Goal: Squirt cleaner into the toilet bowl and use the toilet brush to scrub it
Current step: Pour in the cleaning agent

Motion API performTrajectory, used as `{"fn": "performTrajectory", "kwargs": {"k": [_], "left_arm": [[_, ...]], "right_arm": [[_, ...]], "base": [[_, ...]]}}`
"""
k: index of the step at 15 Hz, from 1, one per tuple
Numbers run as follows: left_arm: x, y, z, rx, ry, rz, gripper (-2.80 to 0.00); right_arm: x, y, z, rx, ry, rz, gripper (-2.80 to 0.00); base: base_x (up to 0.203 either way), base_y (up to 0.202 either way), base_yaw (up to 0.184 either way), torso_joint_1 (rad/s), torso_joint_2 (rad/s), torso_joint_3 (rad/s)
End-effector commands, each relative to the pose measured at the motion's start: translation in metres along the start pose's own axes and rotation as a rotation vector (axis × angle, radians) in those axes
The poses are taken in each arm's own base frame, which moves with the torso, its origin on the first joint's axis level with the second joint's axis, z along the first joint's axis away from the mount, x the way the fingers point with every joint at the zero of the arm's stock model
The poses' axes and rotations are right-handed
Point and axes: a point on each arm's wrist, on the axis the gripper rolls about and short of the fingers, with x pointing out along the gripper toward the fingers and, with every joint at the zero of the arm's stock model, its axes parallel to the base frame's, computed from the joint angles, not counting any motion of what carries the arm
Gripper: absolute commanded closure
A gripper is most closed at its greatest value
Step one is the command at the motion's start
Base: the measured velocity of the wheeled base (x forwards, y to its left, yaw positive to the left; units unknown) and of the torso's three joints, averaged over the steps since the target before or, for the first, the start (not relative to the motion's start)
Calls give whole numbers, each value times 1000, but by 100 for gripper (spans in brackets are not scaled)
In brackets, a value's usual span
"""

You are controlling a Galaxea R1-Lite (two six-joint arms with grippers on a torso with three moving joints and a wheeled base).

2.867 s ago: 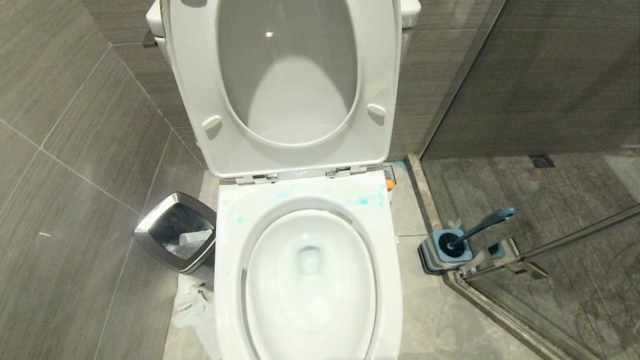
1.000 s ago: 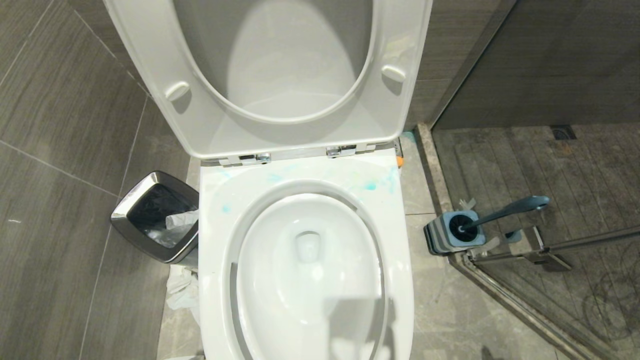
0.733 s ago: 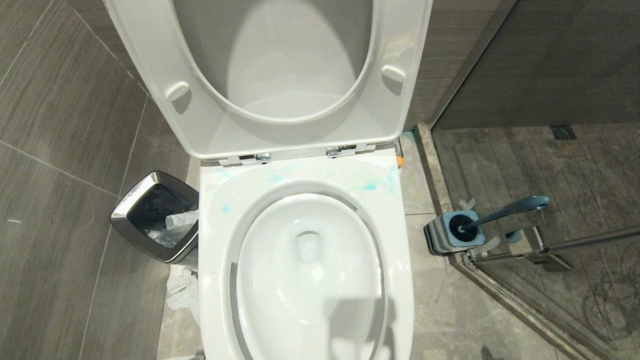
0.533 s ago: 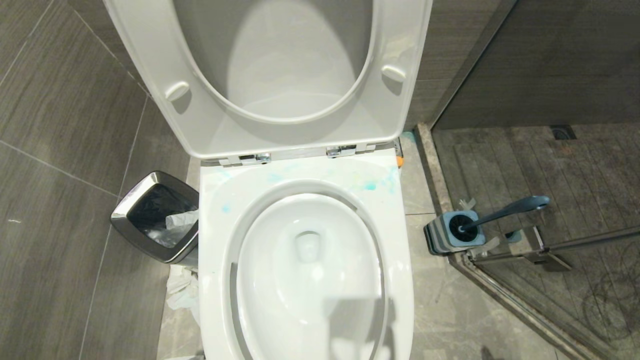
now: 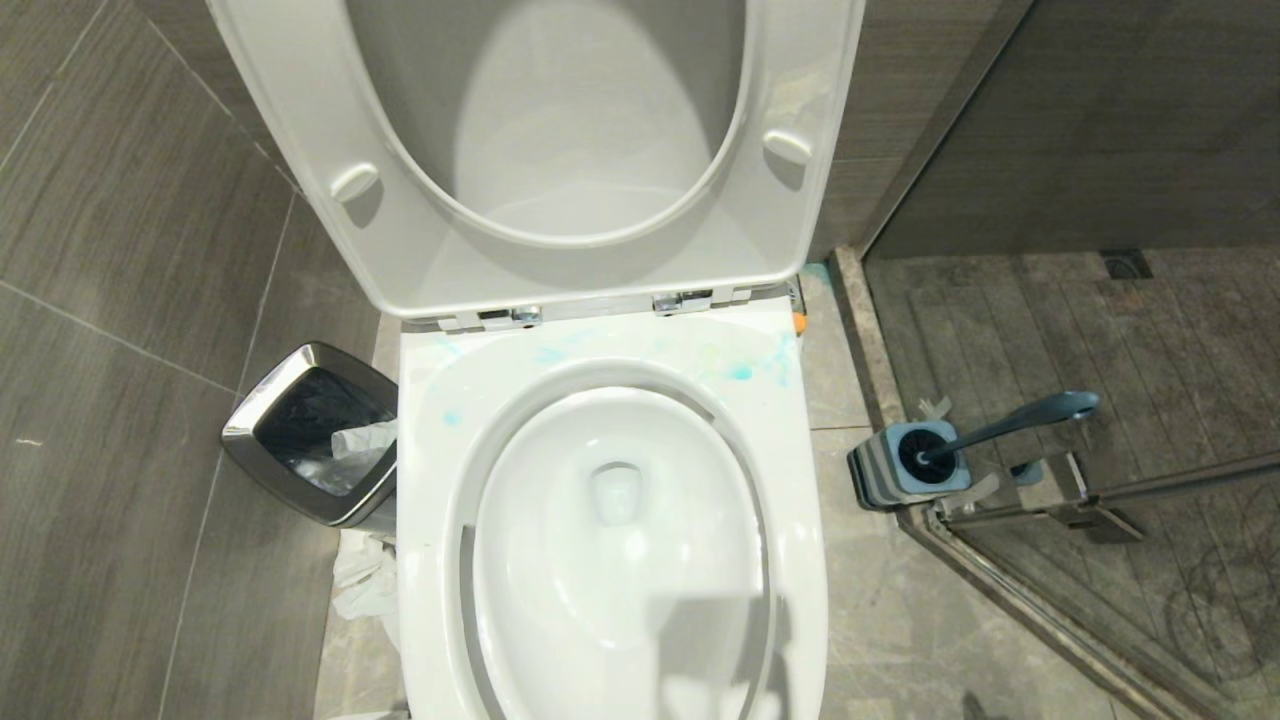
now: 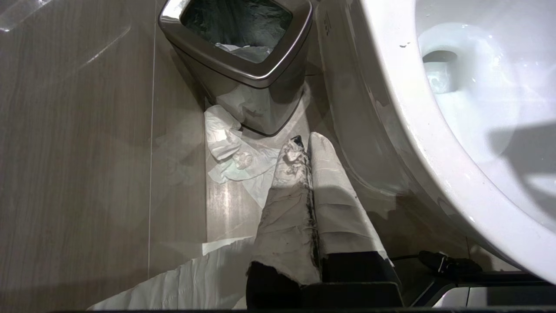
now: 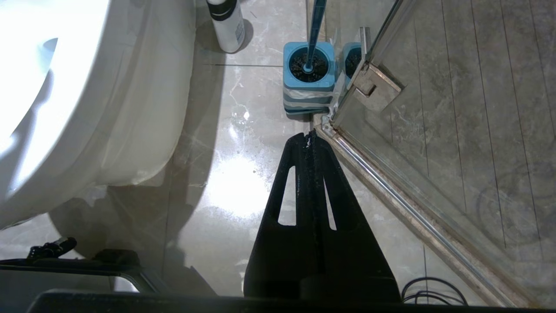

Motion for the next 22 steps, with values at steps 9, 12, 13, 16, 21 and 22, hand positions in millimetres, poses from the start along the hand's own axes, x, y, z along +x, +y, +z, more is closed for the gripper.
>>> {"fn": "performTrajectory", "kwargs": {"k": [9,12,13,16,21,22], "left_arm": [[0,0,0,0,1,1,0],[0,0,0,0,0,1,0],[0,0,0,0,1,1,0],[0,0,0,0,1,1,0],[0,0,0,0,0,1,0],[0,0,0,0,0,1,0]], "right_arm": [[0,0,0,-1,2,0,0],[0,0,0,-1,4,0,0],[0,0,0,-1,4,0,0],[0,0,0,-1,4,0,0],[0,0,0,-1,4,0,0],[0,0,0,-1,4,0,0]], "base": [[0,0,0,0,0,0],[0,0,0,0,0,0],[0,0,0,0,0,0],[0,0,0,0,0,0],[0,0,0,0,0,0],[0,0,0,0,0,0]]}}
